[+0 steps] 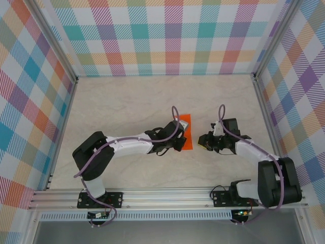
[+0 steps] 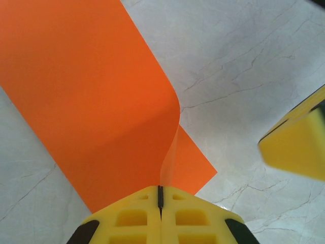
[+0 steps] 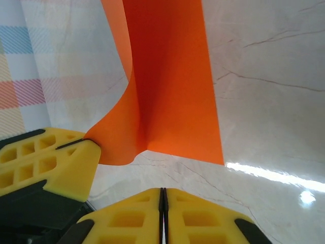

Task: Fold a paper plane with a square sheet of paper (fold left side to right side)
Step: Fold the triangle a second time at the center of the table.

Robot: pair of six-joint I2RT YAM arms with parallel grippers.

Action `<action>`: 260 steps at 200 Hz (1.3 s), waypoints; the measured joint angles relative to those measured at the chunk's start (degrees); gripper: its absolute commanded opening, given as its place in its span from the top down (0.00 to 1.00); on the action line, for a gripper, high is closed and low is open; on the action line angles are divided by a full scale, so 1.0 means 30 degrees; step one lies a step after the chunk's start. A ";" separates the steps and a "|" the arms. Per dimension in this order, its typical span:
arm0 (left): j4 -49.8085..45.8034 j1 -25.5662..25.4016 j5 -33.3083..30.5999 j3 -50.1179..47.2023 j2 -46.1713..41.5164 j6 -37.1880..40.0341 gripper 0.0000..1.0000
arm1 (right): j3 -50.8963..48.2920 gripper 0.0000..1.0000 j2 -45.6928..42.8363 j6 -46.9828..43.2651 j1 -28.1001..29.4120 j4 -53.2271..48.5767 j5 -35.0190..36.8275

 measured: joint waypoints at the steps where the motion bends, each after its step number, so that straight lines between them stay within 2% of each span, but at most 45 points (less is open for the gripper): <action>1: 0.0000 0.0000 0.0000 0.0000 0.0000 0.0000 1.00 | 0.0000 0.93 0.0051 0.0029 0.0022 0.0044 0.0000; 55: 0.0743 0.0670 0.0729 -0.0685 -0.0124 -0.0918 1.00 | 0.0211 0.94 0.2951 0.0758 0.1107 0.1727 0.0153; 132: 0.1137 0.0984 0.0889 -0.0962 -0.0168 -0.1719 1.00 | 0.1406 0.94 0.4823 0.0852 0.1625 0.1727 0.1377; 194: 0.1151 0.1428 0.0699 -0.1122 -0.0357 -0.1785 1.00 | 0.2288 0.93 0.5763 0.0393 0.2025 0.0976 0.1989; 260: 0.0539 0.1435 -0.0415 -0.1122 -0.0364 -0.1756 1.00 | 0.2994 0.93 0.5982 -0.0146 0.2251 -0.0146 0.2412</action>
